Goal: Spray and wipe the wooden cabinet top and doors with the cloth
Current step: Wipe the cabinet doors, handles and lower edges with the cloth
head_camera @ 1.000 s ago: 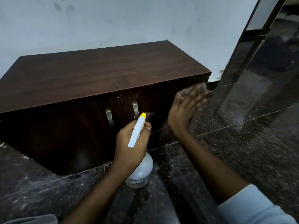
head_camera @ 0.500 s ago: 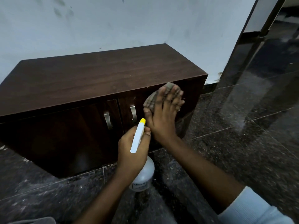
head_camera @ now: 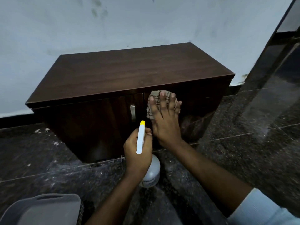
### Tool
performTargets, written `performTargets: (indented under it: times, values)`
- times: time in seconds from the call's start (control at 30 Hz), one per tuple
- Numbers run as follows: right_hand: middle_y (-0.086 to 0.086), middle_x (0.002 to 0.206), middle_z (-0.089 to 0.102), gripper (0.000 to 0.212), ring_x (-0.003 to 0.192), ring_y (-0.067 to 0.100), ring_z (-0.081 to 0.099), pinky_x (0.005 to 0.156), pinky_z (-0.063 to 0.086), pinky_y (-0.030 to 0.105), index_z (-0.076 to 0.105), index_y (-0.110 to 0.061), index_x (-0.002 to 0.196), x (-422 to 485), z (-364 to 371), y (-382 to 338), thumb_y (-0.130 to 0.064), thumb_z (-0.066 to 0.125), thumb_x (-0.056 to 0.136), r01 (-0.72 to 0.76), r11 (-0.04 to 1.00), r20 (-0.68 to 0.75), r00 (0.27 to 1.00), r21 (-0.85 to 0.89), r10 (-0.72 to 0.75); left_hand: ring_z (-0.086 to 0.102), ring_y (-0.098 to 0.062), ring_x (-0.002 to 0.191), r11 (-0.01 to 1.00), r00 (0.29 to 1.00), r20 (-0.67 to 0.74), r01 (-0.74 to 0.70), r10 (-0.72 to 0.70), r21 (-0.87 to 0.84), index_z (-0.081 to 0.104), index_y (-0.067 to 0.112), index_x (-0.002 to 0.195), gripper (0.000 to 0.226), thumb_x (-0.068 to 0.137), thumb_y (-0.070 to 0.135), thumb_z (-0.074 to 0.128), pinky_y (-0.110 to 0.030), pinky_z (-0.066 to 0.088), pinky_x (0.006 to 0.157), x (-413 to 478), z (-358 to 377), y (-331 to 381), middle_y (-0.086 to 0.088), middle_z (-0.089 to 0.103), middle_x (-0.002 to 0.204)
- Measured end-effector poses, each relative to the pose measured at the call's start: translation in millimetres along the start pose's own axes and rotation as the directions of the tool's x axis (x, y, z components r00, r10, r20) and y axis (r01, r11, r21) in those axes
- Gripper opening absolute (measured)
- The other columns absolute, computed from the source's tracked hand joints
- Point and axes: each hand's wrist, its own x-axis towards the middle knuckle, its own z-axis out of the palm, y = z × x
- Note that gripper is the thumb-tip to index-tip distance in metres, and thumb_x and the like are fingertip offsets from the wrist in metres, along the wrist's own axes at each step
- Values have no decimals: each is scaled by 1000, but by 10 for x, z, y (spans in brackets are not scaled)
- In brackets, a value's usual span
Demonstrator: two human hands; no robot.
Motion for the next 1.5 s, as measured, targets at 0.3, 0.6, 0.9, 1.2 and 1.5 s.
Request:
performTargets:
  times: [0.3, 0.6, 0.9, 1.2, 1.5]
  values:
    - [11, 168, 18, 59, 154, 44, 8, 122, 10, 65, 32, -17, 160, 137, -254, 163, -16, 39, 101, 318, 940, 87, 947, -126, -309, 51, -22, 51, 998, 999, 19, 33, -32, -52, 73, 22, 95, 12, 97, 28, 62, -54, 48, 51, -121, -163, -26, 1, 57, 58]
    - [7, 170, 7, 67, 155, 43, -2, 124, 1, 63, 29, -20, 161, 100, -211, 24, -17, 47, 96, 215, 973, 105, 973, -81, -206, 48, -24, 51, 996, 999, 45, 30, -26, -79, 73, 27, 92, 10, 95, 25, 64, -54, 45, 50, -55, -245, 5, 2, 55, 57]
    - [11, 161, 34, 64, 148, 29, 34, 125, 23, 49, 33, -11, 158, -77, -365, 649, -39, 47, 103, -576, 223, 64, 435, 786, 898, 50, -16, 50, 998, 974, 218, 67, -69, 14, 72, 23, 89, 13, 99, 19, 65, -40, 45, 51, 11, -223, 20, 8, 55, 55]
    - [13, 120, 71, 57, 109, 34, 66, 97, 53, 49, 63, -17, 131, -523, -805, 708, -57, 36, 101, -113, -495, 504, 79, 862, 860, 51, -20, 54, 972, 911, 355, 158, -212, 176, 69, 12, 85, 17, 101, 16, 67, -43, 46, 55, -21, -31, -167, 4, 55, 59]
    - [5, 92, 75, 35, 82, 22, 72, 72, 60, 34, 67, -11, 114, -929, -121, 376, -37, 47, 104, -450, -513, 577, 4, 731, 817, 55, -22, 53, 966, 942, 278, 128, -190, 225, 65, 13, 78, 25, 98, 26, 69, -49, 52, 56, -14, 68, -292, 4, 55, 55]
